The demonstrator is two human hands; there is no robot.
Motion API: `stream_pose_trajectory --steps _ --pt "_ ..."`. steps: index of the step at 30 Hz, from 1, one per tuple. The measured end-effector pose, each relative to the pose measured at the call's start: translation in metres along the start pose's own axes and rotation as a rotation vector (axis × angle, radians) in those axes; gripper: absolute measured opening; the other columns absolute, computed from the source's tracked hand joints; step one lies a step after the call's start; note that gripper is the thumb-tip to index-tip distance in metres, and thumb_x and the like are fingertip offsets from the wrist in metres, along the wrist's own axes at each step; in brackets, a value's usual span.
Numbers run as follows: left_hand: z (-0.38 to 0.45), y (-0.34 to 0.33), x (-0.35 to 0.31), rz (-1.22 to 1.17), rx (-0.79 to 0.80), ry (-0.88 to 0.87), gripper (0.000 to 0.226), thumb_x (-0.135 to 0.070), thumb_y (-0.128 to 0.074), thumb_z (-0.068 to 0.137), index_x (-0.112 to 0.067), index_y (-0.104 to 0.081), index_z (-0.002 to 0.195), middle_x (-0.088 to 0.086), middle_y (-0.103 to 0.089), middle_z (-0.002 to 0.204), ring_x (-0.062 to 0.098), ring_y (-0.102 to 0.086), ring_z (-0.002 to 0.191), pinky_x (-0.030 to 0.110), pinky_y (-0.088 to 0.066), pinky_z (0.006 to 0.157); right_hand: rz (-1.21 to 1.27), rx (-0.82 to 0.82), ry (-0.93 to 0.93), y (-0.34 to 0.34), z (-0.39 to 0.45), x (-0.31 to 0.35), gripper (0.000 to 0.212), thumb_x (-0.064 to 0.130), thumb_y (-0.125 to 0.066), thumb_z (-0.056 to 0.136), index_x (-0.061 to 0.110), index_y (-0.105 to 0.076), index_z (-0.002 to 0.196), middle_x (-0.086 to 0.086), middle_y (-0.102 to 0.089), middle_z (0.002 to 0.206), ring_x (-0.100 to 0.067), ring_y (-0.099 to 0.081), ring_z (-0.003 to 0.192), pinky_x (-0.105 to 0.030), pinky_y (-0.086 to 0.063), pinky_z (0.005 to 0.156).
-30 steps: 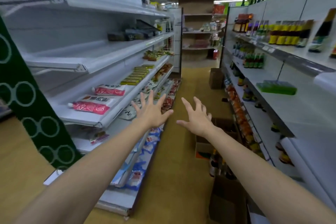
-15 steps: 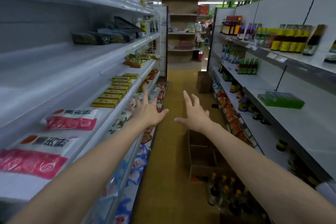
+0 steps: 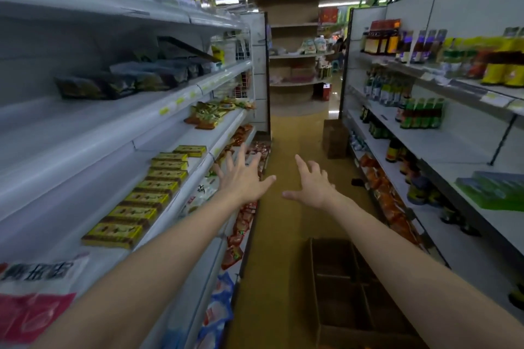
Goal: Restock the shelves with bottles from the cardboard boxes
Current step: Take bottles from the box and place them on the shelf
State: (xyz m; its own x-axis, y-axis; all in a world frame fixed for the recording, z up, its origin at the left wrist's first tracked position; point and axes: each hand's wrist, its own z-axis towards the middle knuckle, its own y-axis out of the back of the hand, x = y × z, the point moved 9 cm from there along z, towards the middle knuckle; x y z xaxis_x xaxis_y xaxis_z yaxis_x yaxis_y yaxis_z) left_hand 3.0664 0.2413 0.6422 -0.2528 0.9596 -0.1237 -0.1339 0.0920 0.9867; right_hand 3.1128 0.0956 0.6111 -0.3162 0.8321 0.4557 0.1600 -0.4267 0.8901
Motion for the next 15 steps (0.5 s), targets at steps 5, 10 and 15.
stream_pose_trajectory --steps 5,10,15 --pt "0.082 -0.017 -0.011 0.043 0.030 -0.027 0.074 -0.069 -0.038 0.088 -0.033 -0.020 0.150 0.001 0.017 0.158 0.036 0.009 0.144 0.062 -0.001 0.113 0.014 0.050 0.022 -0.004 0.076 -0.010 0.101 0.053 -0.064 0.083 0.035 0.007 0.151 -0.008 0.003 0.159 -0.035 -0.005 0.145 -0.057 -0.017 0.112" --pt "0.178 -0.048 -0.016 0.034 0.092 -0.043 0.075 -0.069 -0.036 0.088 -0.031 -0.019 0.150 0.001 0.015 0.159 0.035 0.010 0.145 0.062 0.000 0.113 0.001 0.038 -0.027 -0.006 0.165 -0.032 0.099 0.049 -0.067 0.083 0.030 0.000 0.153 -0.008 0.002 0.157 -0.034 -0.004 0.144 -0.058 -0.018 0.112" --pt "0.289 -0.070 -0.014 -0.017 0.089 -0.081 0.073 -0.067 -0.039 0.089 -0.030 -0.022 0.149 0.002 0.011 0.159 0.035 0.009 0.145 0.060 -0.003 0.114 -0.017 -0.032 -0.079 0.000 0.276 -0.045 0.100 0.047 -0.067 0.084 0.029 0.003 0.153 -0.009 -0.001 0.156 -0.034 -0.006 0.143 -0.056 -0.019 0.111"
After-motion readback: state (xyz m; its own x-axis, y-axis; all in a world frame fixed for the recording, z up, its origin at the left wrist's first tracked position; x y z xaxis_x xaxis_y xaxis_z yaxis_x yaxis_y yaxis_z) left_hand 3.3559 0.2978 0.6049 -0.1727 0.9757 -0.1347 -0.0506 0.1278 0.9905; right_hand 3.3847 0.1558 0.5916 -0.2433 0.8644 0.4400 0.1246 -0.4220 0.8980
